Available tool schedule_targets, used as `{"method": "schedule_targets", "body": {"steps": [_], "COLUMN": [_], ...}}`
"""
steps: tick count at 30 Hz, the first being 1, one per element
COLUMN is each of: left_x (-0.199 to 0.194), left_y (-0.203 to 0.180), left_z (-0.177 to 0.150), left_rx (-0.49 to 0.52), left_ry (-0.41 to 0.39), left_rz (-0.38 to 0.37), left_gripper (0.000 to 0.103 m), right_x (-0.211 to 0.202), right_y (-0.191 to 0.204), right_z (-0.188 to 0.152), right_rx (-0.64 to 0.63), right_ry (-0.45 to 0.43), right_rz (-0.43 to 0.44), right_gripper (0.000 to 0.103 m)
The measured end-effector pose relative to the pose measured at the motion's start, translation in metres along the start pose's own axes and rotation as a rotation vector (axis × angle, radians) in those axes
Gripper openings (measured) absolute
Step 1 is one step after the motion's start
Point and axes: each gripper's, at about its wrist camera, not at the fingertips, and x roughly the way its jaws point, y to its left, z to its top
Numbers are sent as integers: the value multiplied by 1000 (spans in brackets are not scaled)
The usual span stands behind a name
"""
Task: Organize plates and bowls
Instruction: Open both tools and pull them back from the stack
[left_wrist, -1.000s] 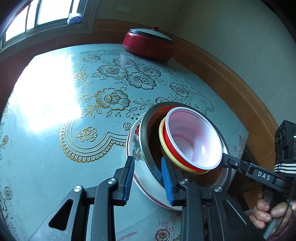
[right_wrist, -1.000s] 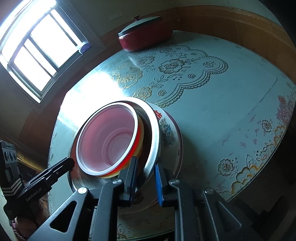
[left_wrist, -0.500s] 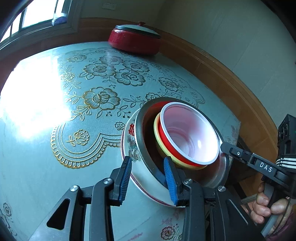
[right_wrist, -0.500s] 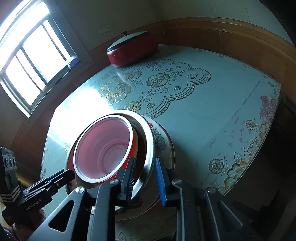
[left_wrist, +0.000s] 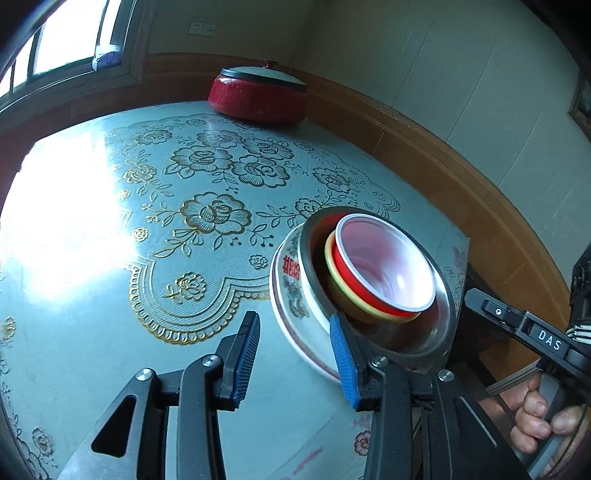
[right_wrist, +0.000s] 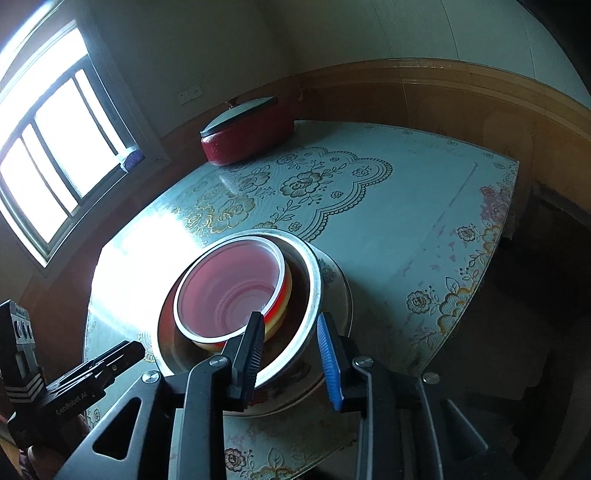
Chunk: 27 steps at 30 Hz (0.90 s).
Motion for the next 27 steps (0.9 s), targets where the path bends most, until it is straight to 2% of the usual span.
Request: {"method": "schedule_targets", "body": {"steps": [13,17,23,27], "left_x": [-8,-9,-17,-21], "left_y": [17,18,15,10], "left_z": [-32,-43,-58,-68], "left_rx": [53,76,123,148], "left_ry": [30,38,20,10], "left_rz": [70,80,102,97], "left_gripper": [53,63,72,80], "right_x": [-20,-19,-16,-20], "right_y": [20,27,37,44], "right_z": [-50,-69,-95,-110], "right_rx": [47,55,50,41], "right_ry": [-13,4,11,-18], "right_rz": [-37,-57,-125,-197], "right_gripper": [34,37,39,49]}}
